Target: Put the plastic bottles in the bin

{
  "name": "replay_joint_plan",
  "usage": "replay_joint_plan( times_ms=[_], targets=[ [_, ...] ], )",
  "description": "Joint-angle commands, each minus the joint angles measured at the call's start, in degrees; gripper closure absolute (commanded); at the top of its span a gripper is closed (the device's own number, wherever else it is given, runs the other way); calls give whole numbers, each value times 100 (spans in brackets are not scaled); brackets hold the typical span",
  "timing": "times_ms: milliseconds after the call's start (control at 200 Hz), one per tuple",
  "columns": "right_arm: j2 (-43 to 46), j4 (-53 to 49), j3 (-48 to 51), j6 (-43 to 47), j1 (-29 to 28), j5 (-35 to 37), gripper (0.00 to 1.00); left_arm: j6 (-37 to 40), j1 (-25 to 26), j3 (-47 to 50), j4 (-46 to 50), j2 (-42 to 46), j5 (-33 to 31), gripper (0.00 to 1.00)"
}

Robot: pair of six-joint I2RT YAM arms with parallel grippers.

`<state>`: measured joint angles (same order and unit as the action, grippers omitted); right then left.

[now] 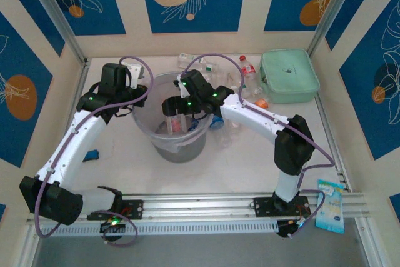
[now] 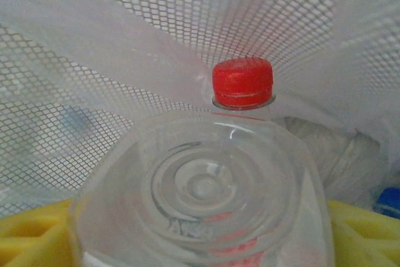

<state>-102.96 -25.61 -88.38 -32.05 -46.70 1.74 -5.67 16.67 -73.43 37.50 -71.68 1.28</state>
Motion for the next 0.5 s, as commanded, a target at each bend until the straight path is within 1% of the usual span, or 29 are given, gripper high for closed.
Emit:
replay_joint_plan(
  times_ms=[0, 120, 330, 375, 495],
  targets=[
    [-57, -517, 195, 8, -58, -16, 16, 338, -54, 137, 104, 51, -84, 100],
    [87, -850, -54, 126, -58, -40, 6, 339, -67, 142, 100, 62, -80, 100],
    [337, -1553, -482, 367, -85, -51, 4, 330, -93, 145, 91, 30, -49, 100],
    [381, -1679, -553, 410, -81, -59, 0, 330, -100, 130, 104, 21, -49, 100],
    [518, -1840, -628, 464, -84, -184, 1, 330, -111, 145, 87, 29, -30, 100]
  ],
)
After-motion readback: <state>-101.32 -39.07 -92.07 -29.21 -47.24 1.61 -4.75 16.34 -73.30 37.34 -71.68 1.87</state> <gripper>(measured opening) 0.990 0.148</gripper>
